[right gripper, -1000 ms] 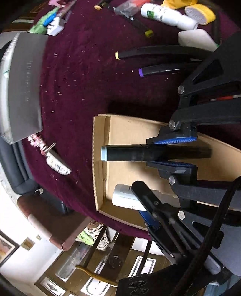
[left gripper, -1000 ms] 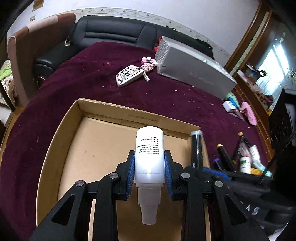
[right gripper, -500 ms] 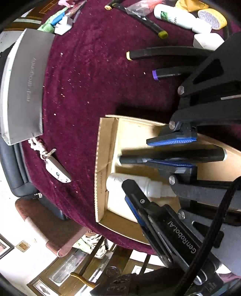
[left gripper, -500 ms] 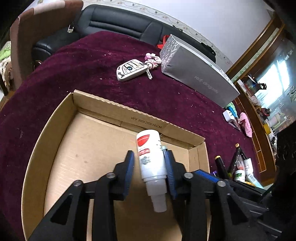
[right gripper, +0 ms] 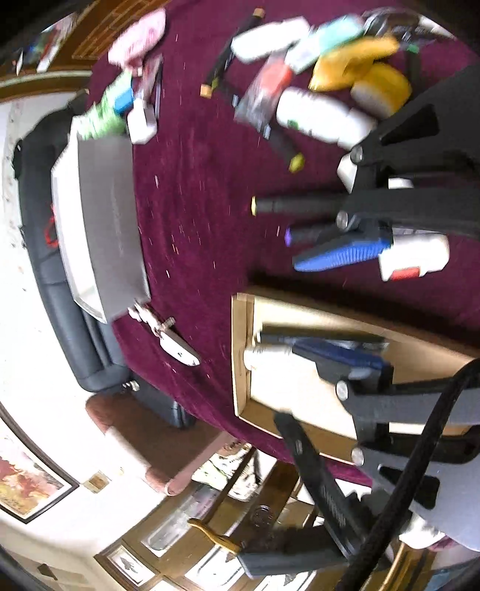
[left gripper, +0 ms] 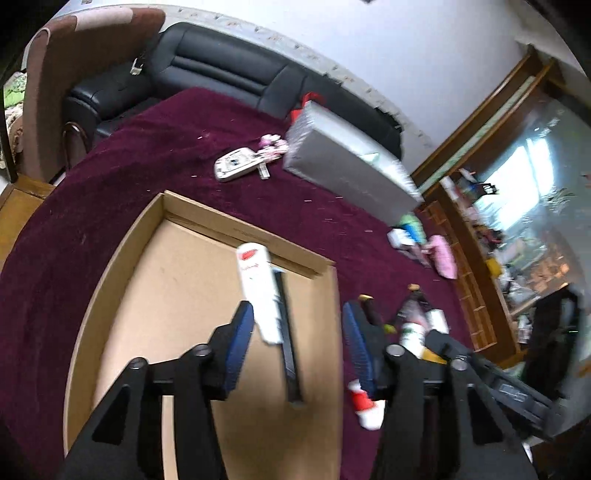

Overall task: Organize objects
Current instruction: 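Release the bottle and the black marker into the tray with both grippers, then grasp the red-labelled white bottle with the left gripper while the right gripper grasps a black marker, then place the red-labelled bottle and black marker into the tray with both grippers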

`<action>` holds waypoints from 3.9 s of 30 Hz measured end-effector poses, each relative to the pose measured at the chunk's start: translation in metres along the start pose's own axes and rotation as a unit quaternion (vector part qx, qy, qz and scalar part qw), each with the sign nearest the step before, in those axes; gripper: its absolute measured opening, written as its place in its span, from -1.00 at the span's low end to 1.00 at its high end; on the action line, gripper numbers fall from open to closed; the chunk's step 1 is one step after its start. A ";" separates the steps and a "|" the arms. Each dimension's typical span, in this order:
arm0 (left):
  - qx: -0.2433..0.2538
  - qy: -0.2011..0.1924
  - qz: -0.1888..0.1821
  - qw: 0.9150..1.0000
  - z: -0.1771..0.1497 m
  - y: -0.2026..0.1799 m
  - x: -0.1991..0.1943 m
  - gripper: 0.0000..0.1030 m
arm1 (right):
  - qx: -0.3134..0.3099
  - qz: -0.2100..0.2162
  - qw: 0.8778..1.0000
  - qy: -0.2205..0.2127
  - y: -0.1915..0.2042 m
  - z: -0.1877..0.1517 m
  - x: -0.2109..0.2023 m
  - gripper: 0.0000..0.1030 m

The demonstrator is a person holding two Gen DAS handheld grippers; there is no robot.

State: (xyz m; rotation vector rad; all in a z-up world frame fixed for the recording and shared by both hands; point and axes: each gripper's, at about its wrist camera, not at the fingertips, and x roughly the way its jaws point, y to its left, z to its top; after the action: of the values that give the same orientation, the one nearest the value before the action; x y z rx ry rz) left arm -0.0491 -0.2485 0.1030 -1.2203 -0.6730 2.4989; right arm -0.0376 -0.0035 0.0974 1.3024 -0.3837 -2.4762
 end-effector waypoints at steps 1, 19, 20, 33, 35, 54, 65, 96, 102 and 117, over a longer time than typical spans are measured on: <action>0.002 -0.004 -0.012 1.000 -0.007 -0.008 -0.008 -0.07 | 0.000 -0.006 1.000 -0.002 -0.006 -0.005 -0.008 -0.17; 0.151 0.073 0.045 0.985 -0.110 -0.111 0.052 0.08 | 0.080 -0.009 0.997 -0.003 -0.098 -0.090 -0.064 -0.17; 0.148 0.080 0.046 0.985 -0.111 -0.110 0.057 0.08 | 0.082 -0.006 0.997 -0.005 -0.101 -0.092 -0.066 -0.15; 0.145 0.077 0.085 0.983 -0.107 -0.103 0.088 -0.32 | 0.092 0.023 0.995 -0.014 -0.111 -0.098 -0.069 -0.06; 0.168 0.074 0.108 0.977 -0.110 -0.110 0.095 -0.32 | 0.092 0.025 0.995 -0.013 -0.111 -0.099 -0.068 -0.06; 0.103 0.011 -0.028 0.994 -0.120 -0.077 -0.006 -0.43 | 0.024 0.019 0.999 0.013 -0.051 -0.035 -0.023 -0.06; 0.078 -0.007 -0.025 0.997 -0.119 -0.032 -0.036 -0.43 | 0.009 -0.123 0.989 0.081 -0.044 -0.005 0.061 -0.33; 0.096 -0.026 0.068 0.993 -0.015 0.013 -0.038 -0.43 | 0.080 0.083 0.990 0.075 0.029 -0.008 0.027 -0.75; 0.076 0.010 0.095 0.993 0.014 0.035 0.014 -0.43 | 0.082 0.070 0.990 0.090 0.043 -0.005 0.054 -0.75; 0.063 0.039 0.111 0.991 0.024 0.054 0.077 -0.43 | 0.061 -0.021 0.992 0.106 0.043 -0.004 0.115 -0.75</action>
State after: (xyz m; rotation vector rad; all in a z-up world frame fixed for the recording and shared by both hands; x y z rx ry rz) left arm -0.1168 -0.2678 0.0363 -1.4054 -0.3714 2.6079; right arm -0.0889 -0.0888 0.0257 1.6203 -0.4664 -2.3476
